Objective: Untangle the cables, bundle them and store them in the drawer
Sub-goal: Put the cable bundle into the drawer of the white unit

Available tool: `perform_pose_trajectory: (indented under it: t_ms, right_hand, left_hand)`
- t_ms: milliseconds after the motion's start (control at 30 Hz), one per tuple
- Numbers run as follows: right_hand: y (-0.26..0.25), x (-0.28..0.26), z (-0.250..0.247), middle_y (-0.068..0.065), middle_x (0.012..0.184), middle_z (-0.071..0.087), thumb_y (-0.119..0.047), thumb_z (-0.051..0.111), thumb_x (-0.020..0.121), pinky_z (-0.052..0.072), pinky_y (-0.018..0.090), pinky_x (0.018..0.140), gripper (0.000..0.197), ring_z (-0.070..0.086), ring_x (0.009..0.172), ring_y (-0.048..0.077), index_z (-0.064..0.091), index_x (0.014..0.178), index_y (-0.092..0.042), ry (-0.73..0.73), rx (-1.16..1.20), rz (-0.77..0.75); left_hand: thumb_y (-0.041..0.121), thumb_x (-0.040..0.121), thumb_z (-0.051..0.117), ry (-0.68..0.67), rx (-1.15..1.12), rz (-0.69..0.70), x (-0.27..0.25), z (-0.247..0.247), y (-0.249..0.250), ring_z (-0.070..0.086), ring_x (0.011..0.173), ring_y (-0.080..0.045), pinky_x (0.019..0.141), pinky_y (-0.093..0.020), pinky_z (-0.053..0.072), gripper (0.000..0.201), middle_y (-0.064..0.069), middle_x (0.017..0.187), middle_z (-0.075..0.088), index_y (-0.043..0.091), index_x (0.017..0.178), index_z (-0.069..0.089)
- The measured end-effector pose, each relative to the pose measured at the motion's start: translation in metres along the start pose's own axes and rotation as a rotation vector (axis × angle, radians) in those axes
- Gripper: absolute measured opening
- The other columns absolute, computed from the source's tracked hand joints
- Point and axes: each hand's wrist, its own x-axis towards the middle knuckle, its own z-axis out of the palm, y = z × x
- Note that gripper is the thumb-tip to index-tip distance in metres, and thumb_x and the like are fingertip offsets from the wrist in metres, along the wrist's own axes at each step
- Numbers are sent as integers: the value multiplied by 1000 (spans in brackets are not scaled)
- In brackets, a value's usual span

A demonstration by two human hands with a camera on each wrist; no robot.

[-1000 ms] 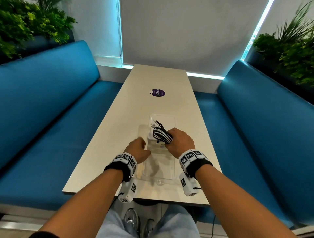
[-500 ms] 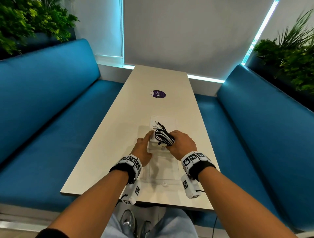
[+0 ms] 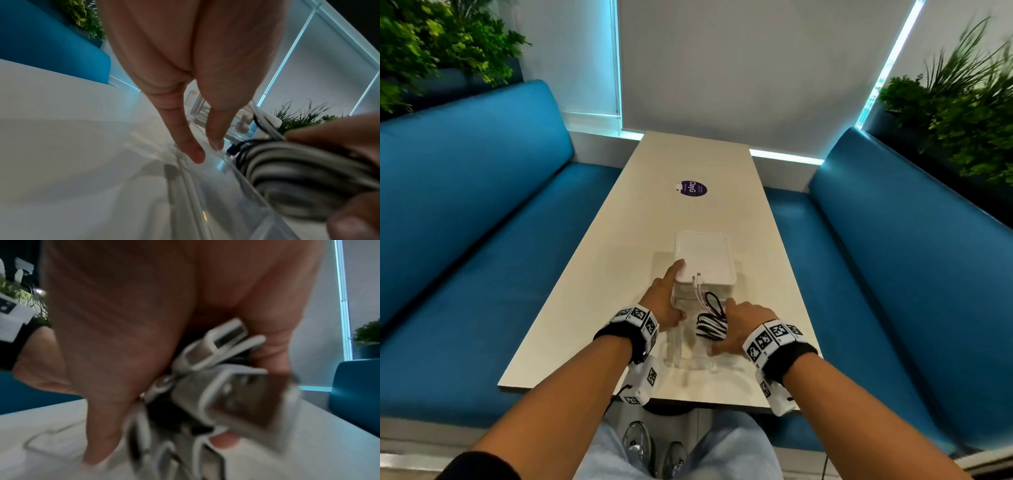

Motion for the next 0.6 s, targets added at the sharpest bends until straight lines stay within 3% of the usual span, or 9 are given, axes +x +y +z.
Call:
perform_pose_trajectory:
  t_ms: [100,233,367,500,600]
  right_hand:
    - [-11,-3,13,7,114,61,-72,64,71,45,33,74,82,63,100,27,42,124,-13,48,81,112]
    - [-21,0,18,12,124,53,-65,57,80,47,36,85,77,58,110,30,44,130,-9,66,196,210]
    - [-18,0,23,14,129,46,-68,52,82,47,38,87,77,58,110,32,43,130,-9,76,299,236]
    - [-26,-1,27,11,125,37,-74,55,72,47,35,78,83,58,100,33,39,126,-13,147,381,170]
    - [-31,6,29,17,137,35,-77,50,68,46,44,95,100,48,117,37,26,143,-16,52,379,54]
  left_hand:
    - [0,74,76,-14,-18,4,-1,-1,1,61,100,-33,67,-47,61,119,-12,130,41,63,143,2]
    - [-1,76,73,-12,5,-1,-1,0,3,62,97,-32,65,-44,61,117,-12,131,41,56,147,1]
    - [2,76,74,-6,17,10,-1,0,2,62,99,-32,73,-44,60,117,-12,130,42,55,148,-1]
    - [4,75,72,4,8,12,-1,3,2,58,104,-34,78,-42,58,116,-12,132,40,54,148,-2]
    - [7,75,71,8,17,26,0,3,1,57,103,-33,81,-39,55,112,-13,130,42,51,150,0]
